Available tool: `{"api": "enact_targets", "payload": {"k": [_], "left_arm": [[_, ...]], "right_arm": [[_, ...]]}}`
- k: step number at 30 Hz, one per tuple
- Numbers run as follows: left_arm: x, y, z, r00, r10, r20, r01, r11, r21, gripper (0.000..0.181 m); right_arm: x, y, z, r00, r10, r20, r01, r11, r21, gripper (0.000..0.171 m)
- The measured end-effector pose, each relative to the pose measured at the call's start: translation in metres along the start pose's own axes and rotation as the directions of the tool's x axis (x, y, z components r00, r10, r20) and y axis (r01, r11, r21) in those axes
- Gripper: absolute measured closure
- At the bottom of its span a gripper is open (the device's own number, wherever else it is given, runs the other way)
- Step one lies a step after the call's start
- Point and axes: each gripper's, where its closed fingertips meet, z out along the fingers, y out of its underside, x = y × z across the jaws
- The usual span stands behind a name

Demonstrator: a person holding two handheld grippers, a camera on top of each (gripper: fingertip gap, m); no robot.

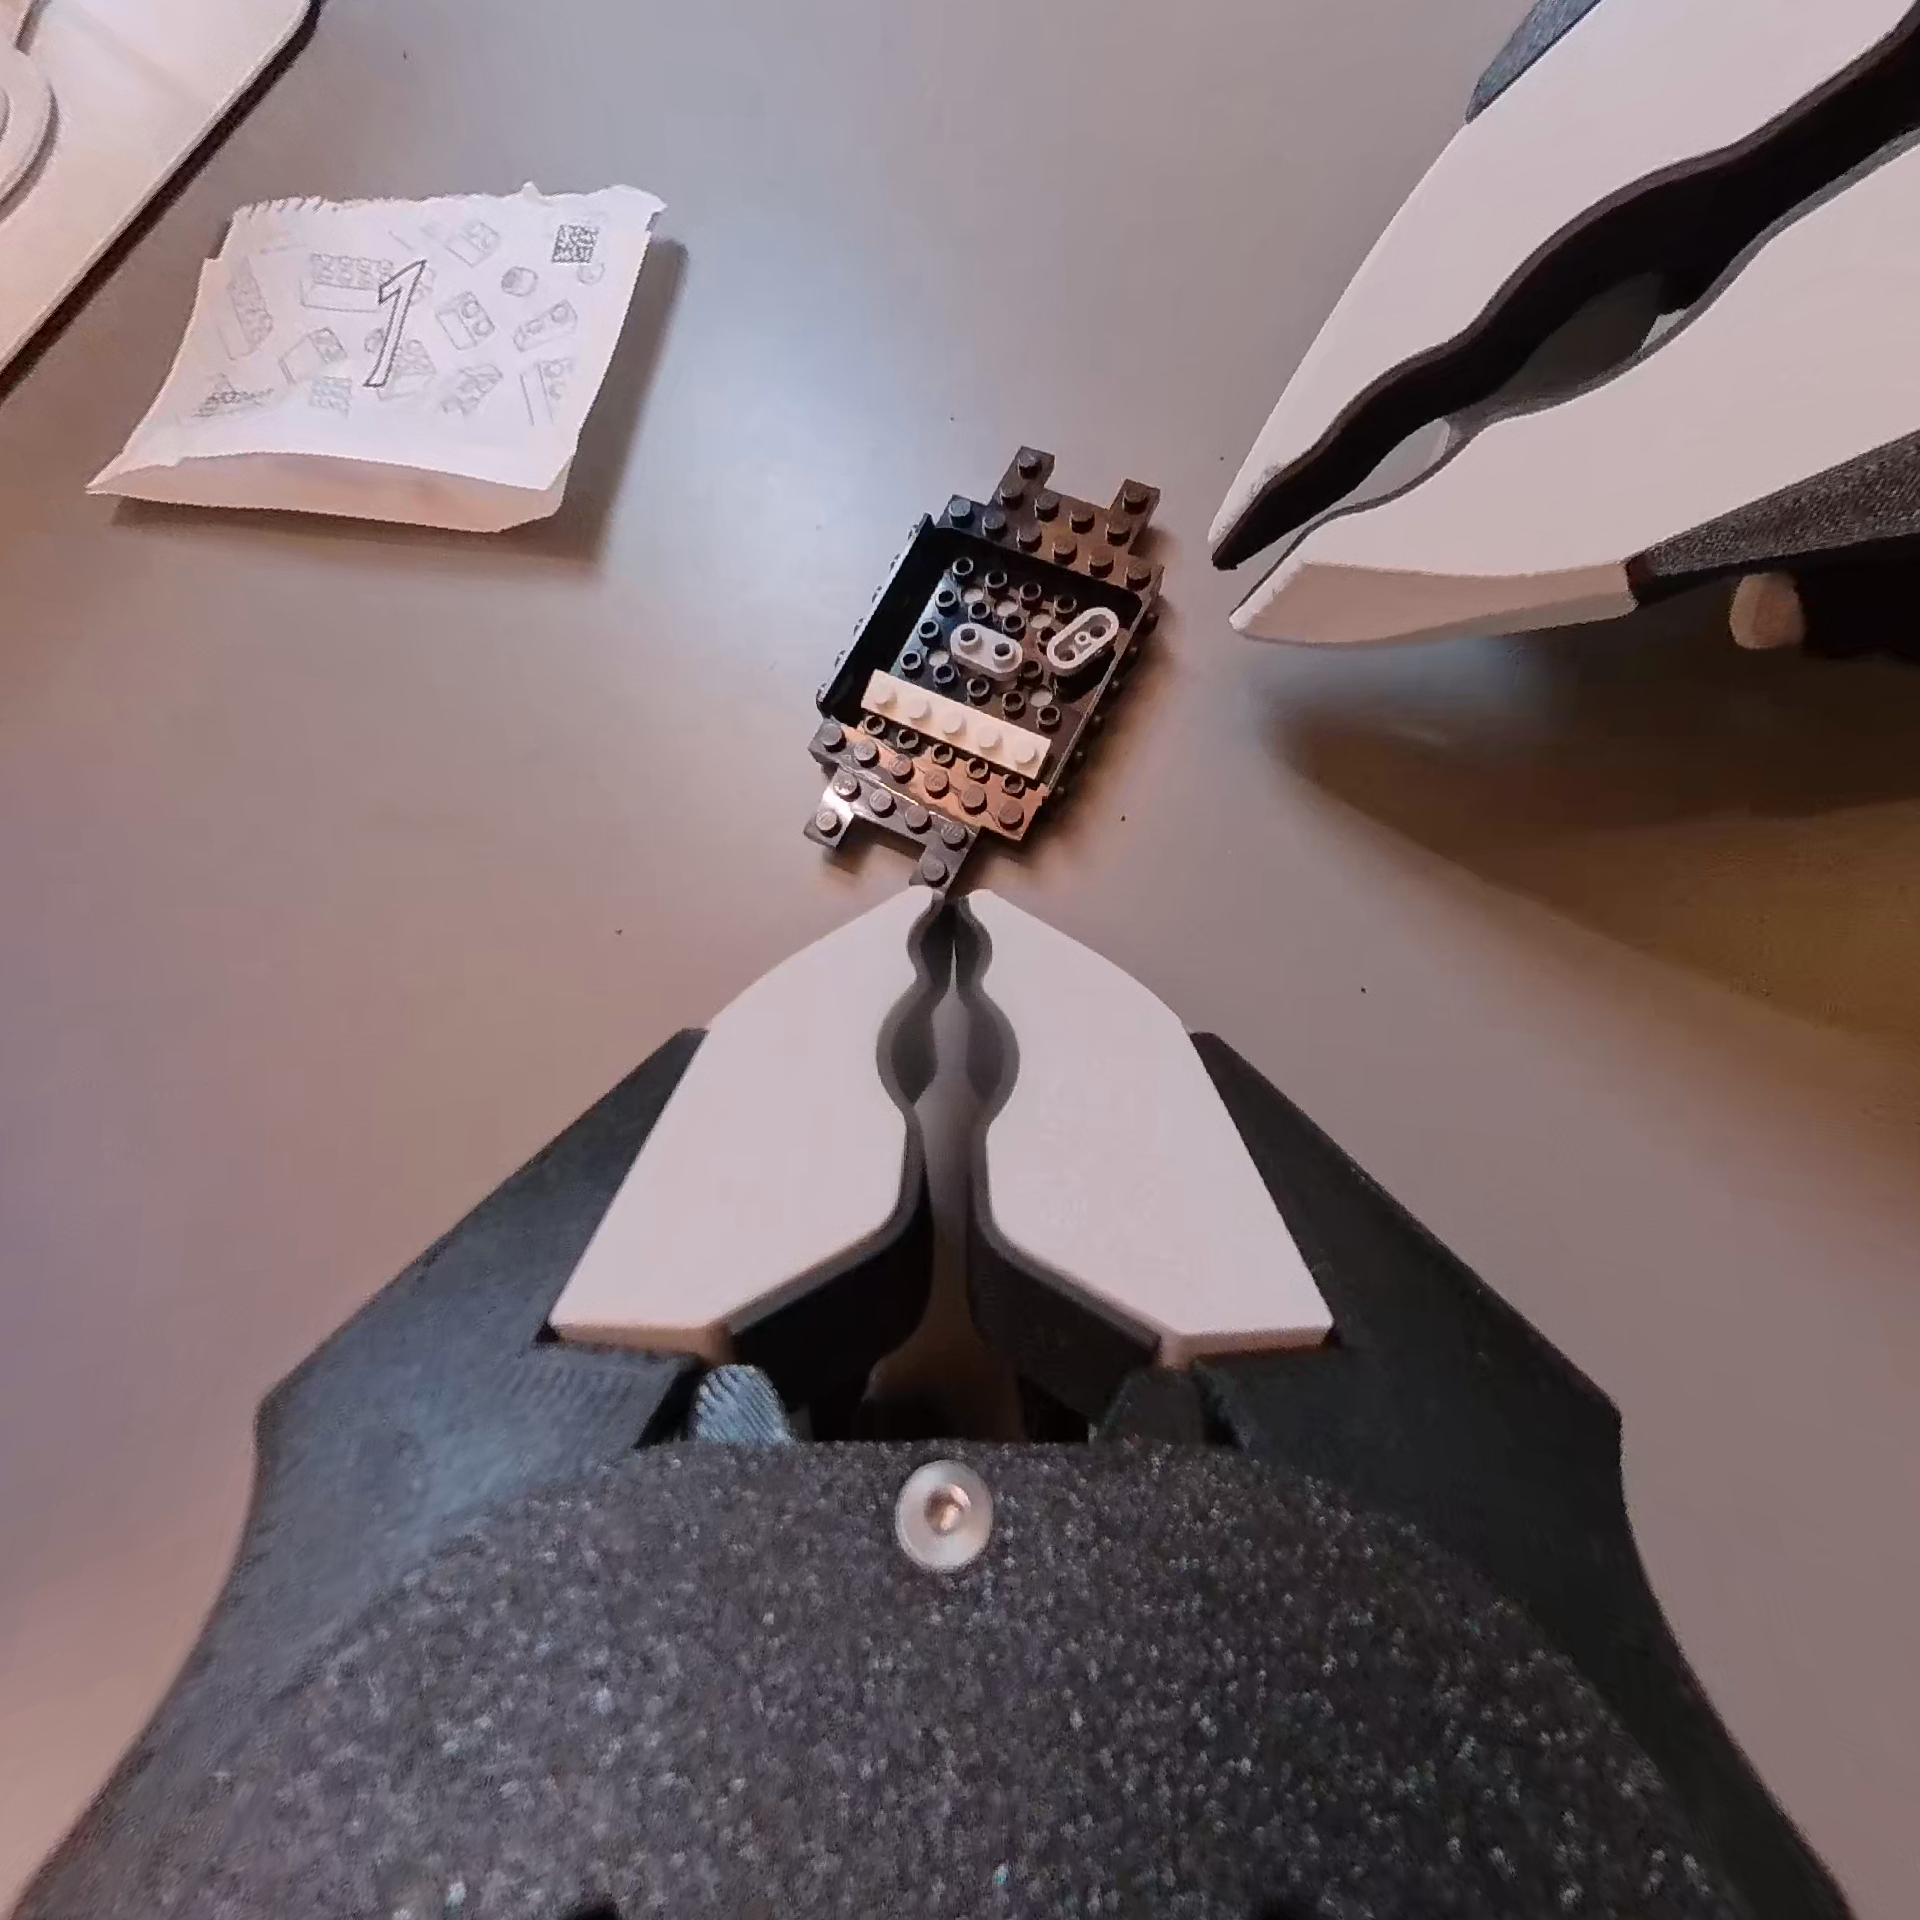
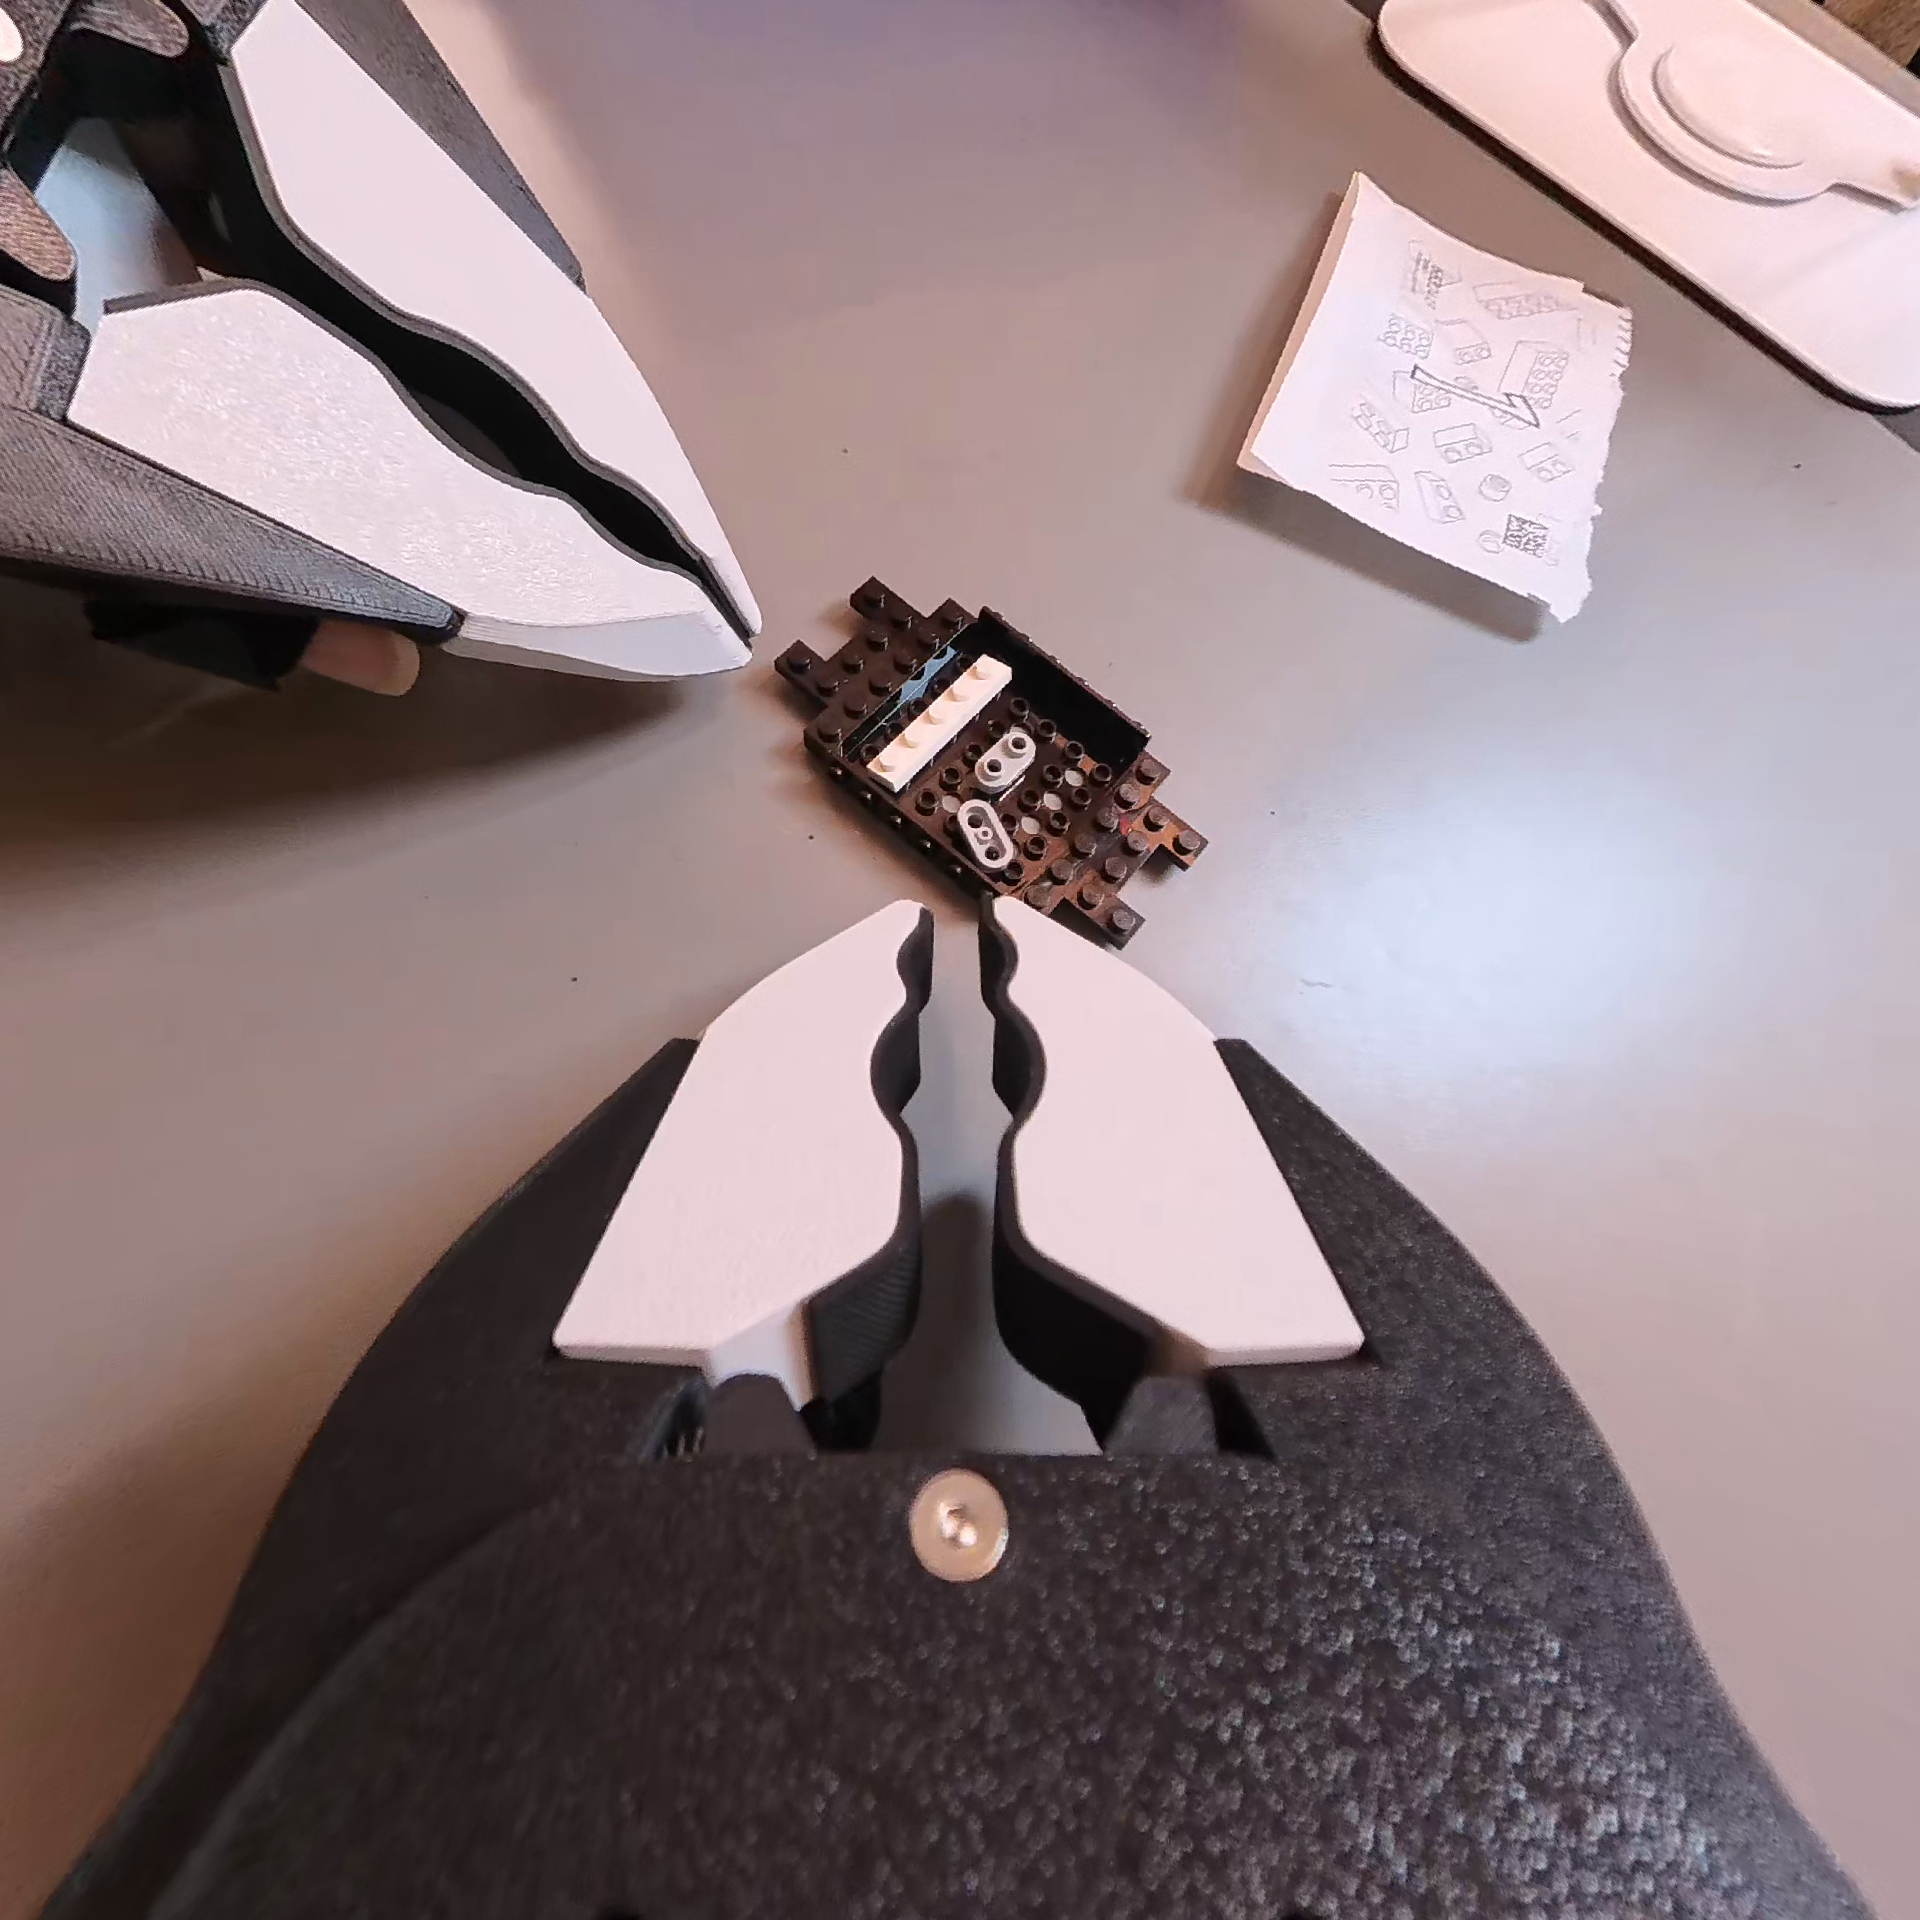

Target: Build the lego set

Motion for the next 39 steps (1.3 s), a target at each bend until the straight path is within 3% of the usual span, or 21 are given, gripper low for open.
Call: {"api": "enact_targets", "payload": {"k": [4, 7, 29, 39], "left_arm": [[0.003, -0.002, -0.002, 1.0, 0.022, -0.012, -0.022, 1.0, 0.01, 0.181], [0.008, -0.001, -0.001, 0.999, 0.037, -0.031, -0.037, 0.999, 0.002, 0.162], [0.009, -0.001, -0.001, 0.998, 0.055, -0.018, -0.055, 0.998, 0.002, 0.163], [-0.013, 0.009, 0.003, 0.997, 0.072, 0.034, -0.071, 0.997, -0.039, 0.147]], "right_arm": [[0.0, 0.002, 0.001, 1.0, 0.001, -0.001, -0.001, 1.0, -0.008, 0.162], [0.0, 0.002, 0.002, 1.0, 0.002, 0.0, -0.002, 1.0, -0.007, 0.161], [0.0, 0.004, 0.003, 1.0, -0.011, -0.009, 0.011, 1.0, -0.013, 0.158], [0.002, 0.002, 0.002, 1.0, -0.008, -0.009, 0.008, 1.0, 0.004, 0.154]]}}
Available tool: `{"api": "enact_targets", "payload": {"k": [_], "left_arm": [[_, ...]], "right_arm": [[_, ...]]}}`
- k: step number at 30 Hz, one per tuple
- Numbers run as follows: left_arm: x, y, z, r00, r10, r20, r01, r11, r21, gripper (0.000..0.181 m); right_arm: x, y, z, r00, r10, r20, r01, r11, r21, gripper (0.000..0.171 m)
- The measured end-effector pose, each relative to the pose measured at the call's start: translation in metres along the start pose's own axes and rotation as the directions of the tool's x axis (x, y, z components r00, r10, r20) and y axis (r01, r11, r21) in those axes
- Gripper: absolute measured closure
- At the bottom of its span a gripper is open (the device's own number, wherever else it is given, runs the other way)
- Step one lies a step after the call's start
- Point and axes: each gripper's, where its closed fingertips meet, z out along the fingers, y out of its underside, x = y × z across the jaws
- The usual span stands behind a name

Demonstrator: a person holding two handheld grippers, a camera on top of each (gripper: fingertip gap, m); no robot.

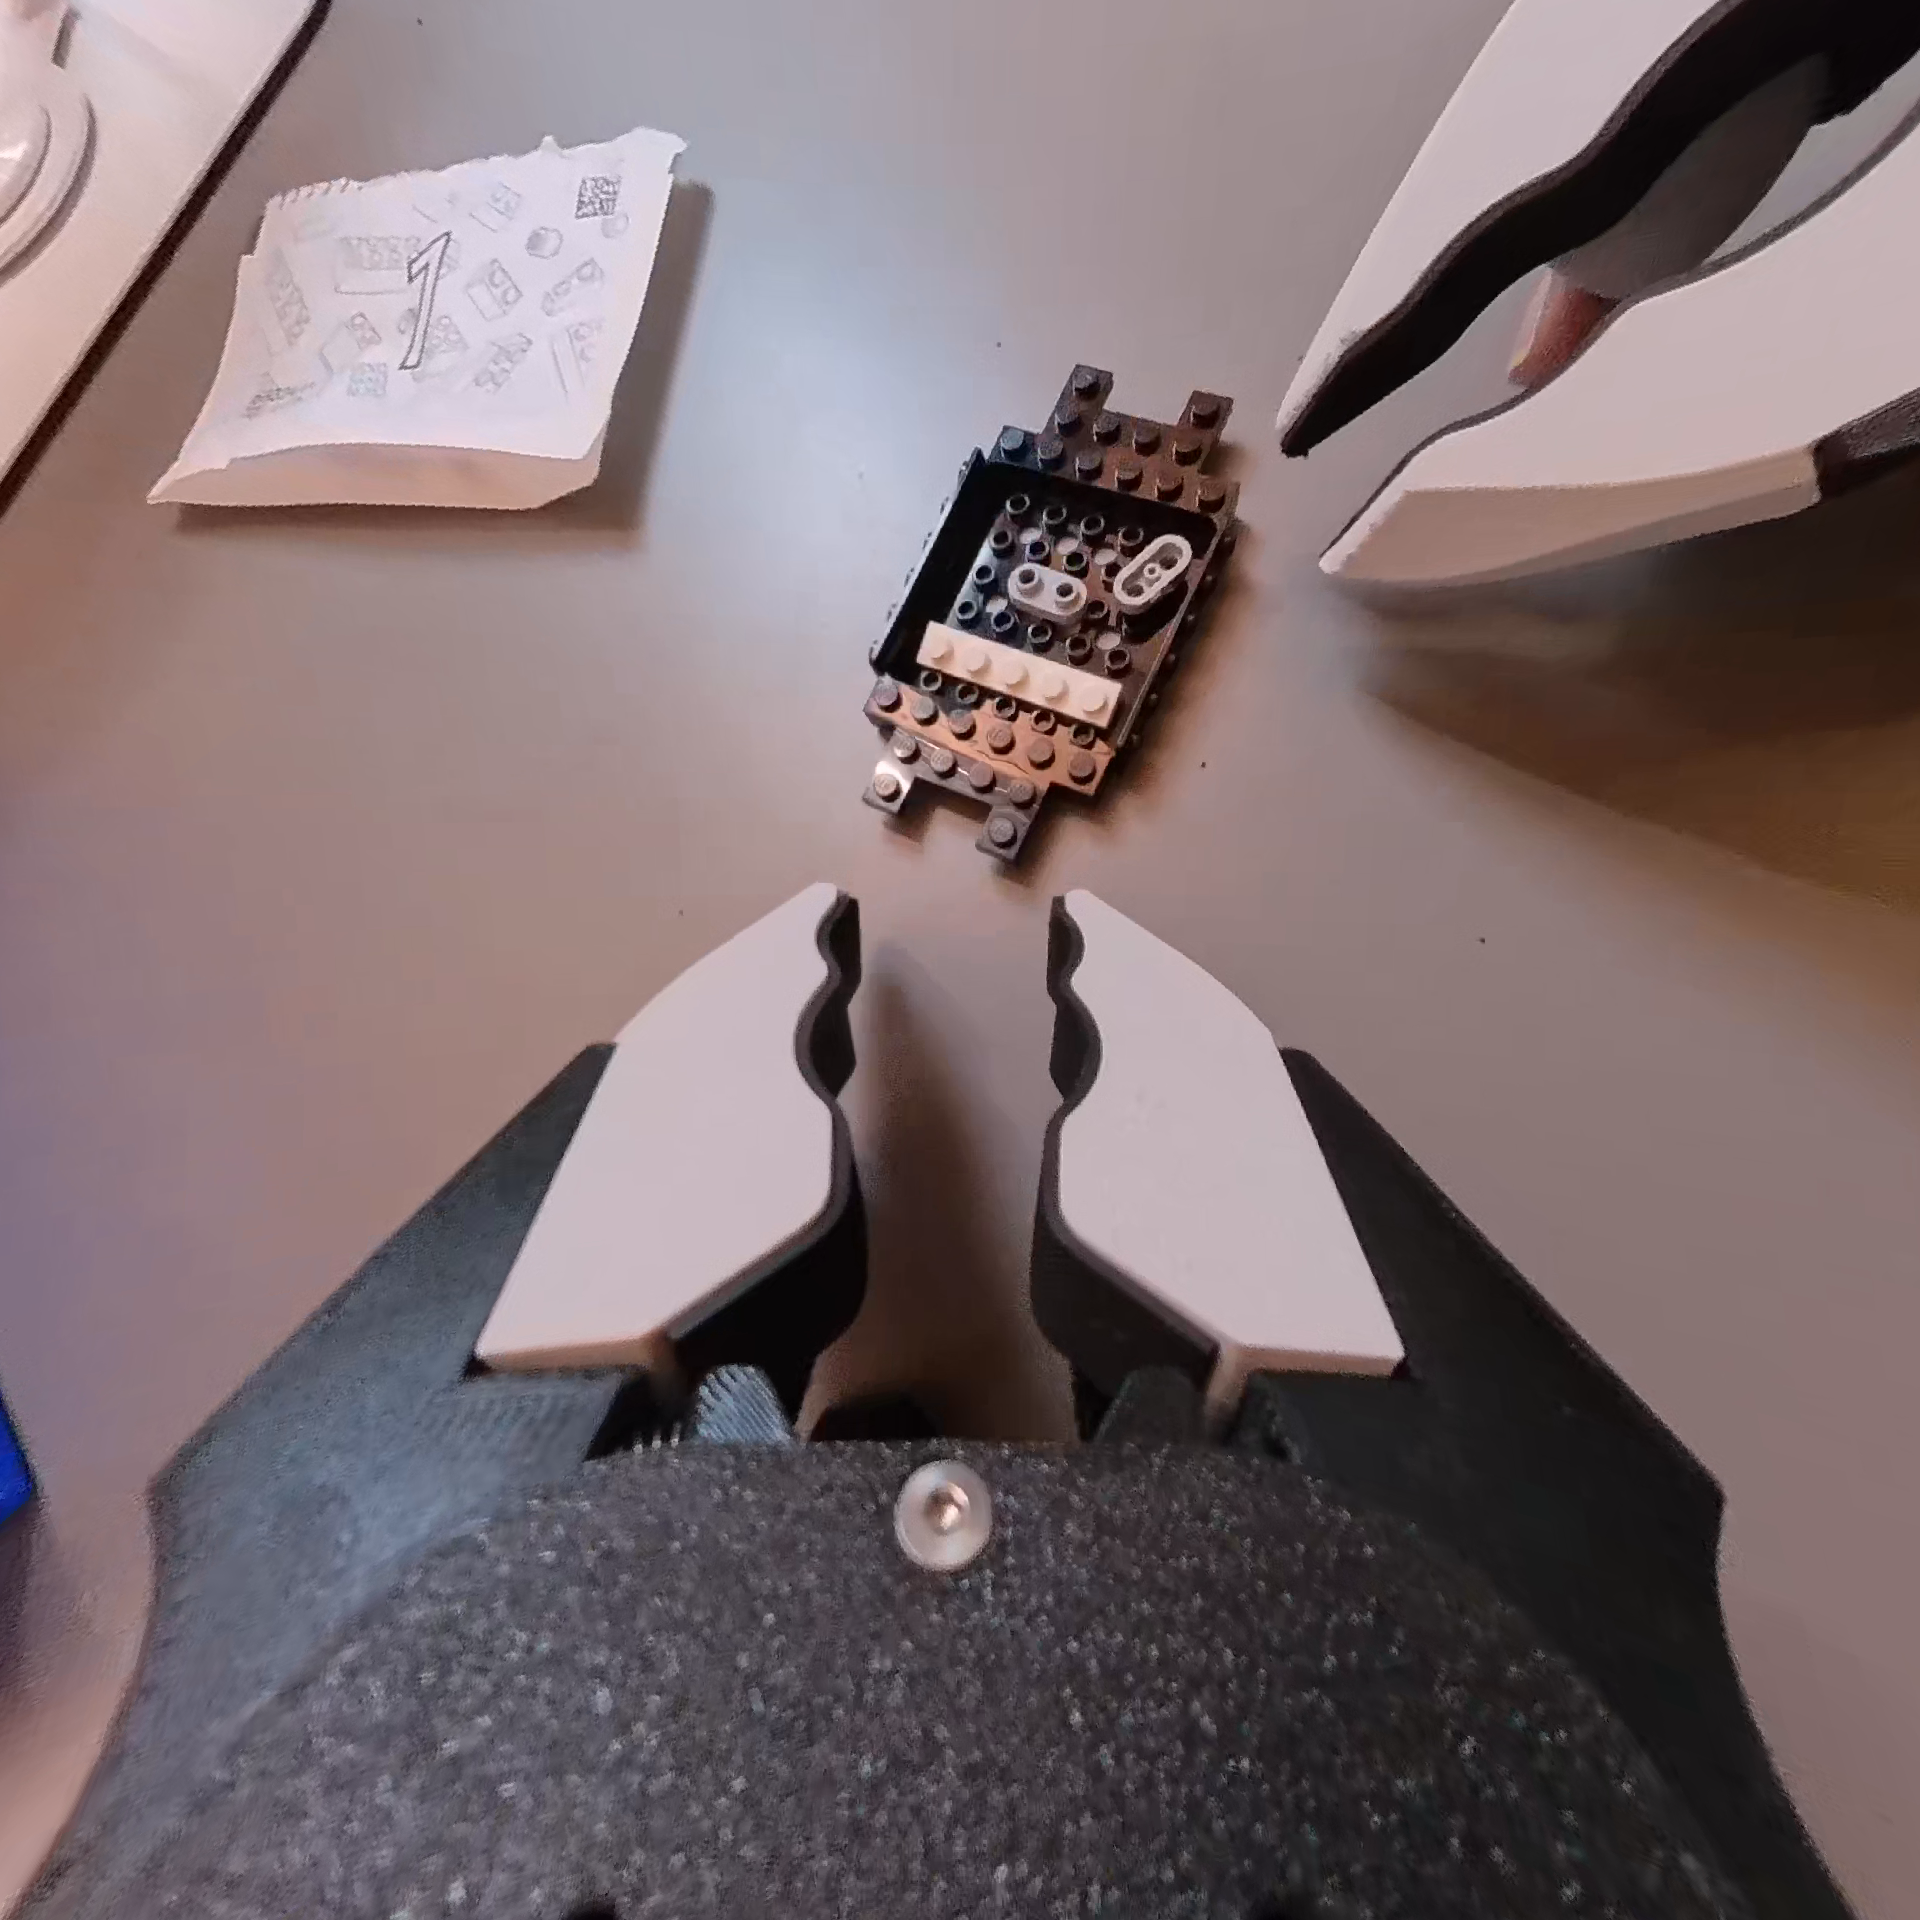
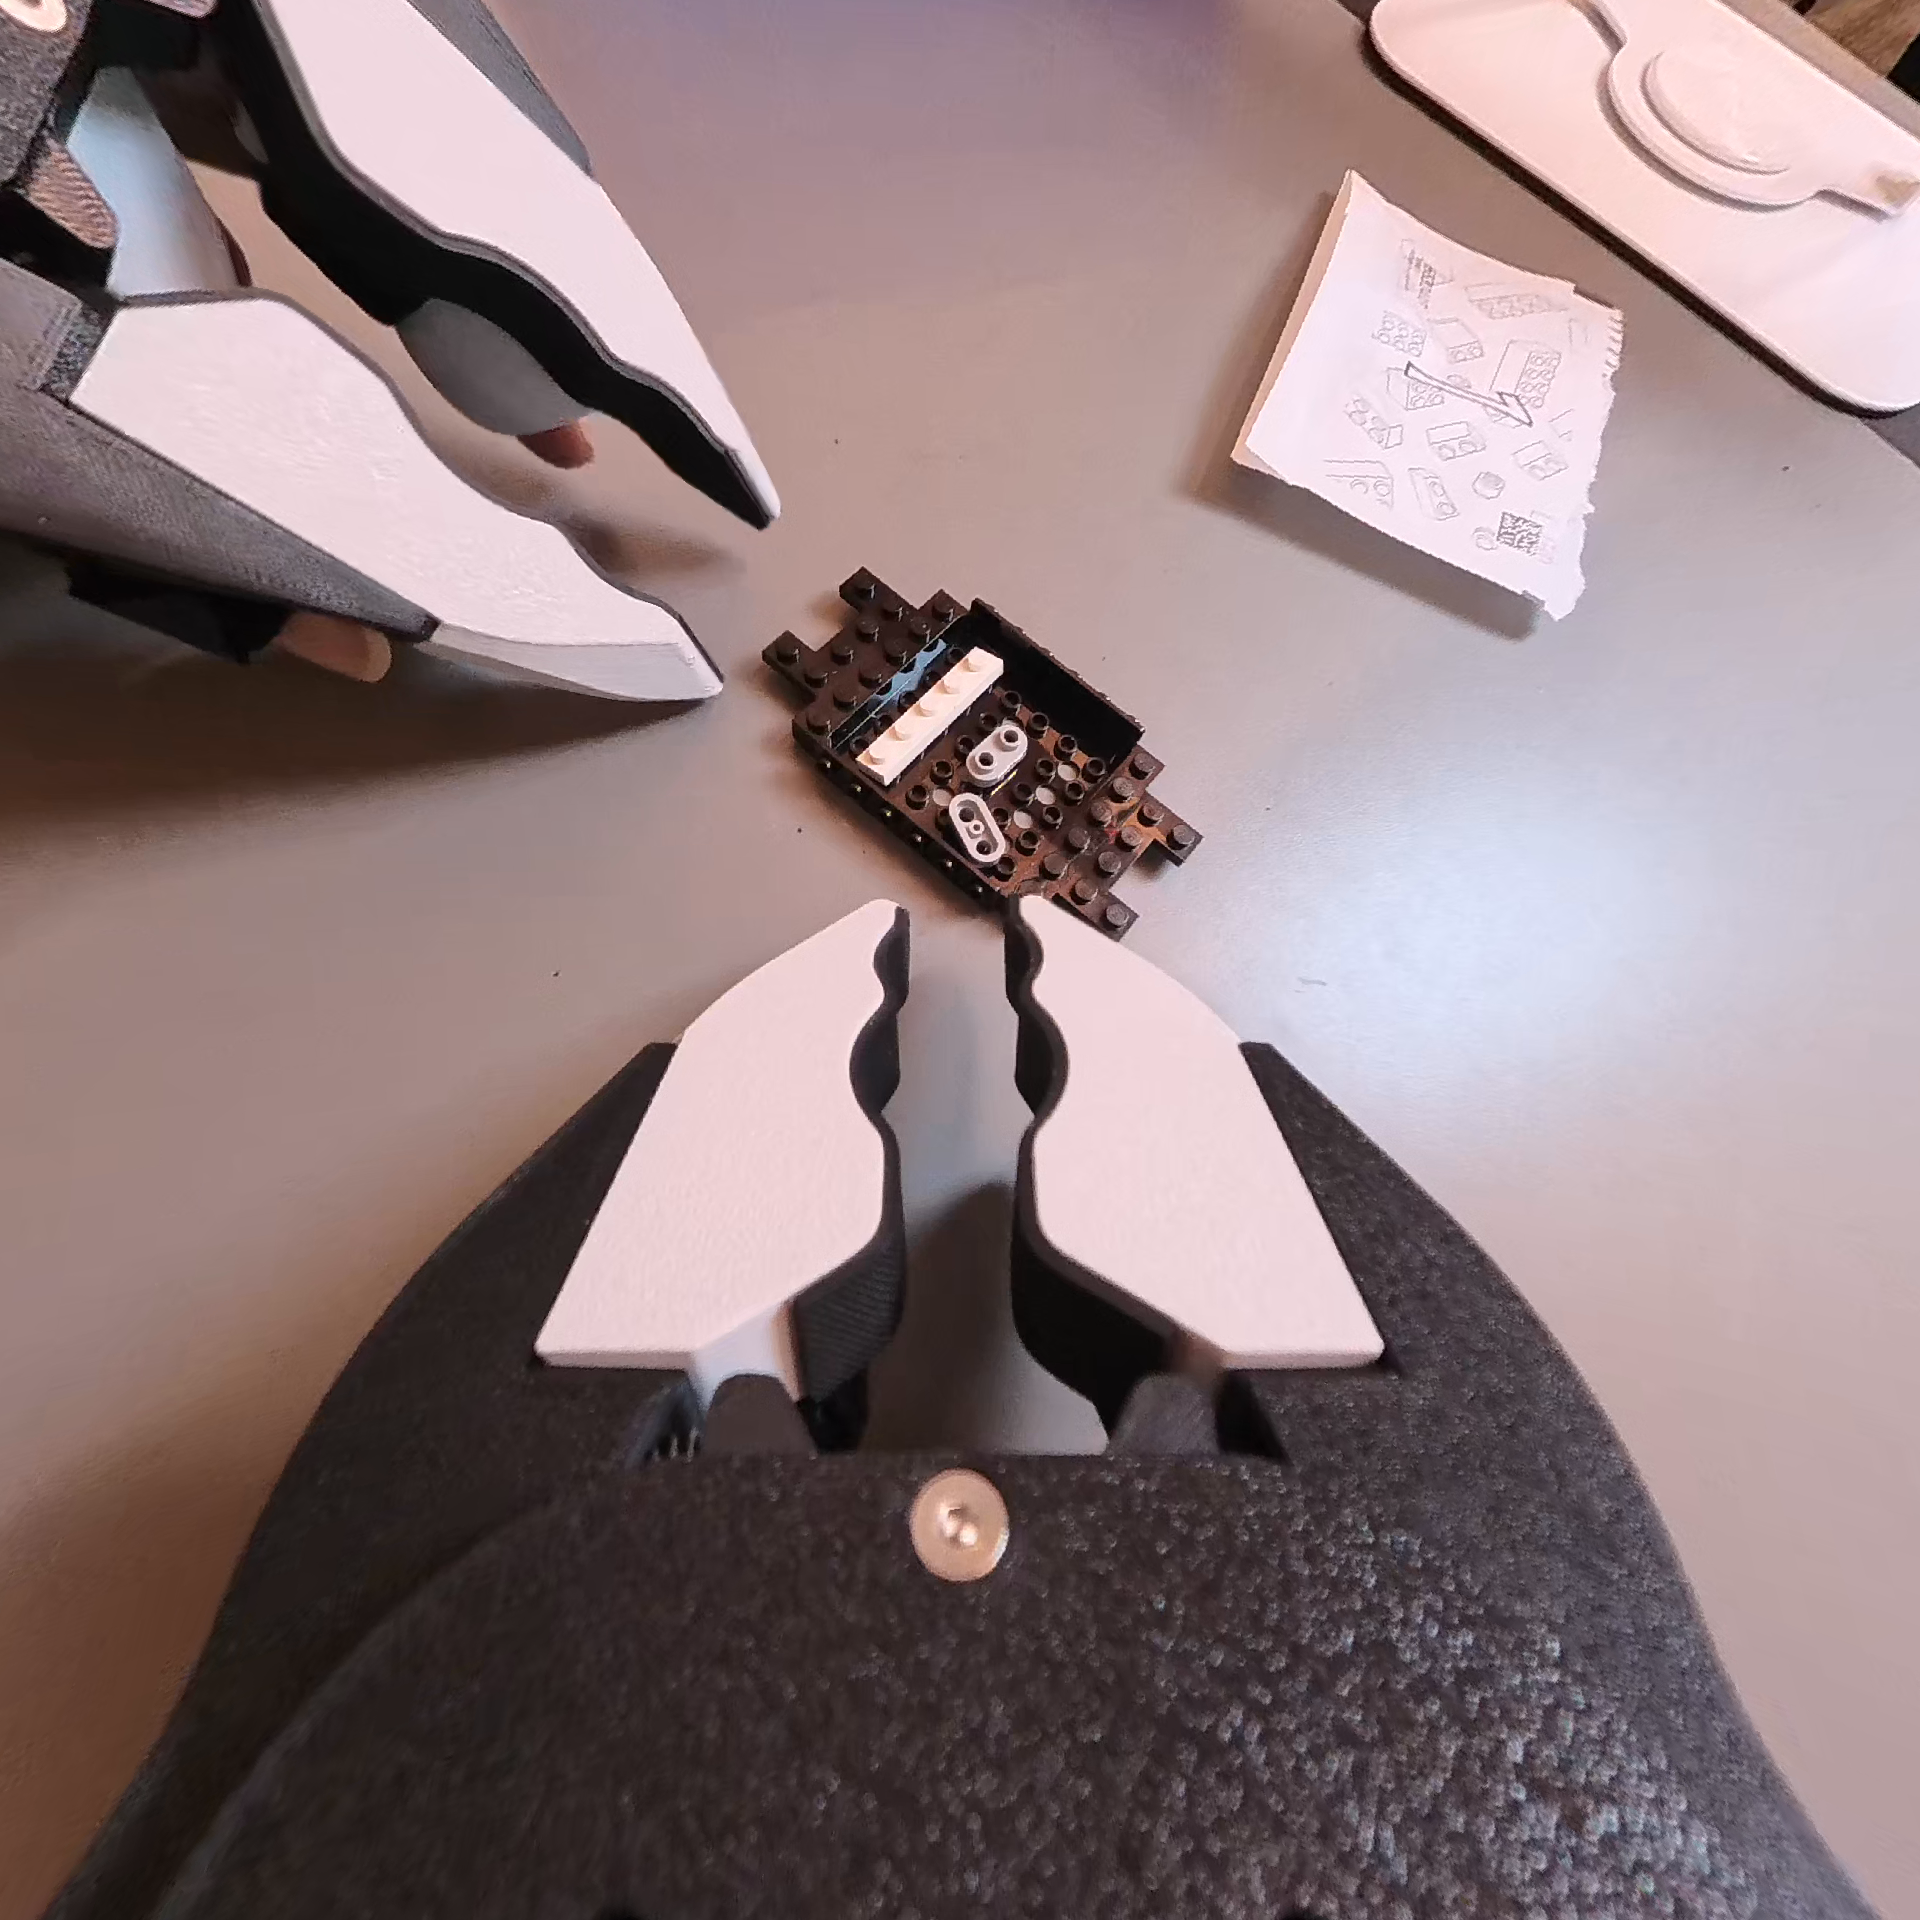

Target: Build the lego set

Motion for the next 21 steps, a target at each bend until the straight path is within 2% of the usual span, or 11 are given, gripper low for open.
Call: {"api": "enact_targets", "payload": {"k": [8, 12, 16, 21], "left_arm": [[0.004, -0.001, 0.002, 0.997, -0.028, -0.066, 0.029, 0.999, 0.013, 0.148], [0.008, -0.006, 0.006, 0.991, -0.051, -0.121, 0.054, 0.998, 0.02, 0.155], [0.008, -0.01, 0.011, 0.989, -0.022, -0.144, 0.022, 1.0, 0.0, 0.158], [0.012, -0.013, 0.014, 0.986, 0.051, -0.158, -0.057, 0.998, -0.033, 0.171]], "right_arm": [[-0.002, -0.001, 0.0, 1.0, -0.011, 0.006, 0.011, 1.0, 0.004, 0.153], [-0.002, -0.001, 0.001, 1.0, -0.014, 0.005, 0.014, 1.0, 0.004, 0.153], [-0.003, 0.0, 0.001, 1.0, -0.022, 0.007, 0.022, 1.0, 0.002, 0.154], [-0.003, 0.002, 0.004, 1.0, -0.016, 0.014, 0.016, 1.0, -0.011, 0.154]]}}
